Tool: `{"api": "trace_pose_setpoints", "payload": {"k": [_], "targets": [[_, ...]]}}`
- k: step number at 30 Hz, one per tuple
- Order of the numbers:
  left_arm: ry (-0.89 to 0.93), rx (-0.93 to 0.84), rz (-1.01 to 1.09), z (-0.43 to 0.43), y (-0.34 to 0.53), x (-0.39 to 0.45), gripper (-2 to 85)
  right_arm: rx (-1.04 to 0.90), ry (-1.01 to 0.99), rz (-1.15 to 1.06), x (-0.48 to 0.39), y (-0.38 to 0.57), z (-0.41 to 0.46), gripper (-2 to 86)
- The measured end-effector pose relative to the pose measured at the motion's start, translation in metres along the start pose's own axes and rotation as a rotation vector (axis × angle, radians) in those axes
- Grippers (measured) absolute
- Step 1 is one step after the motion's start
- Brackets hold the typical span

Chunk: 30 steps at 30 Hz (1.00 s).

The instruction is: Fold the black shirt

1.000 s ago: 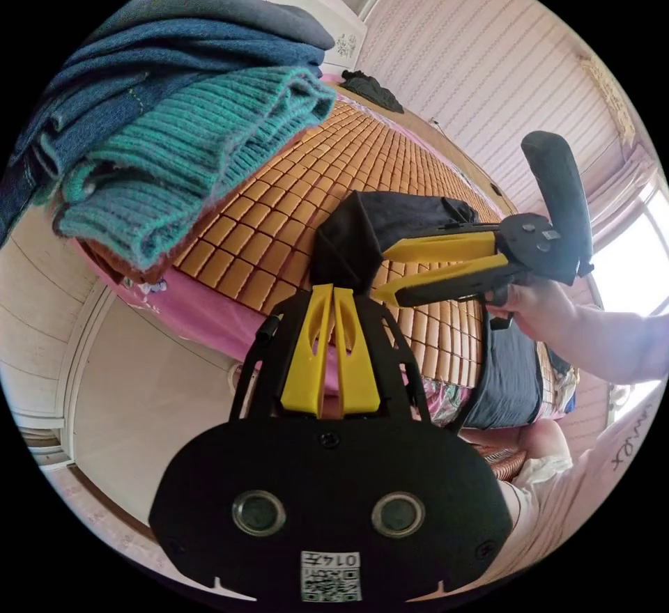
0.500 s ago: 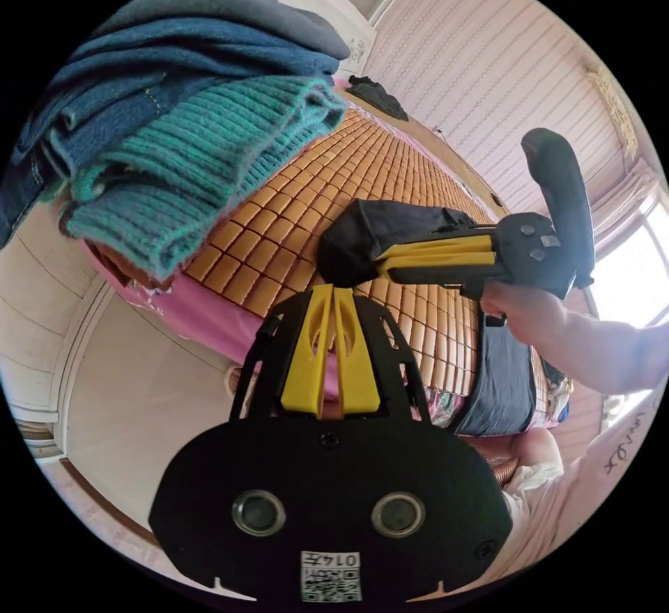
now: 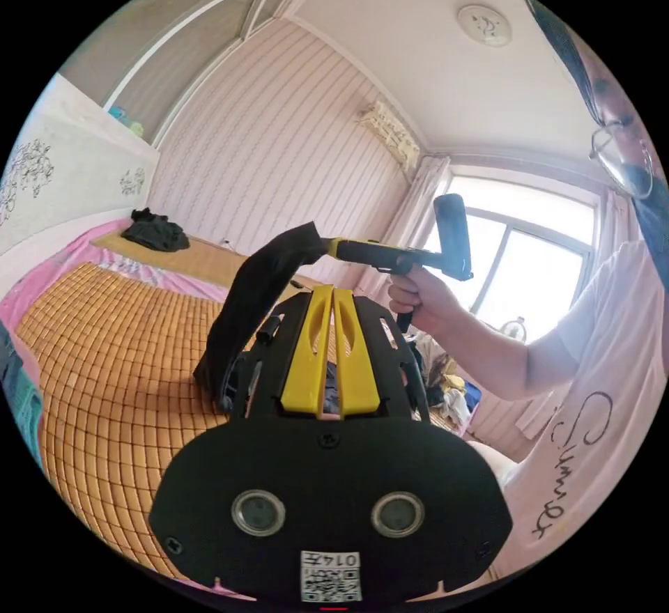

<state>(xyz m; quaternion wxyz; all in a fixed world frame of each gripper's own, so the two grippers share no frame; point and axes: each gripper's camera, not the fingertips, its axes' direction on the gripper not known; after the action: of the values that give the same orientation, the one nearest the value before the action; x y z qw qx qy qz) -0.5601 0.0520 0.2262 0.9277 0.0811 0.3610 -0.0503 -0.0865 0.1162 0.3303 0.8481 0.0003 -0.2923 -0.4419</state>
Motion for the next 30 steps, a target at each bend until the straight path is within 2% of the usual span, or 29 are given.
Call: {"api": "trace_pose_setpoints", "payload": {"k": [3, 5, 8, 11, 14, 18, 22, 25, 27, 30], "targets": [[0.205, -0.082, 0.038, 0.045, 0.011, 0.046, -1.0, -0.039, 0.101, 0.118, 0.019, 0.092, -0.077, 0.7], [0.318, -0.215, 0.017, 0.079, 0.036, 0.075, -1.0, -0.185, 0.205, 0.251, 0.027, 0.181, -0.105, 0.8], [0.363, -0.418, -0.045, 0.117, 0.08, 0.096, -1.0, -0.421, 0.204, 0.433, 0.038, 0.298, -0.101, 0.8], [0.38, -0.601, -0.122, 0.144, 0.119, 0.104, -1.0, -0.482, 0.133, 0.587, 0.046, 0.382, -0.094, 0.8], [0.353, -0.7, -0.089, 0.153, 0.131, 0.118, -1.0, -0.422, 0.074, 0.677, 0.054, 0.426, -0.101, 0.8], [0.379, -0.738, -0.064, 0.158, 0.125, 0.138, -1.0, -0.382, 0.07, 0.676, 0.057, 0.456, -0.119, 0.7], [0.403, -0.761, -0.015, 0.17, 0.123, 0.164, -0.9, -0.311, -0.03, 0.72, 0.062, 0.483, -0.137, 0.3], [0.276, -0.803, -0.032, 0.194, 0.139, 0.166, -0.7, -0.265, -0.07, 0.723, 0.065, 0.5, -0.135, 0.1], [0.195, -0.844, -0.073, 0.212, 0.15, 0.16, -0.2, -0.312, -0.03, 0.712, 0.067, 0.511, -0.128, 0.0], [0.085, -0.882, 0.021, 0.237, 0.156, 0.163, 3.0, -0.369, 0.019, 0.763, 0.077, 0.536, -0.121, 0.0]]}}
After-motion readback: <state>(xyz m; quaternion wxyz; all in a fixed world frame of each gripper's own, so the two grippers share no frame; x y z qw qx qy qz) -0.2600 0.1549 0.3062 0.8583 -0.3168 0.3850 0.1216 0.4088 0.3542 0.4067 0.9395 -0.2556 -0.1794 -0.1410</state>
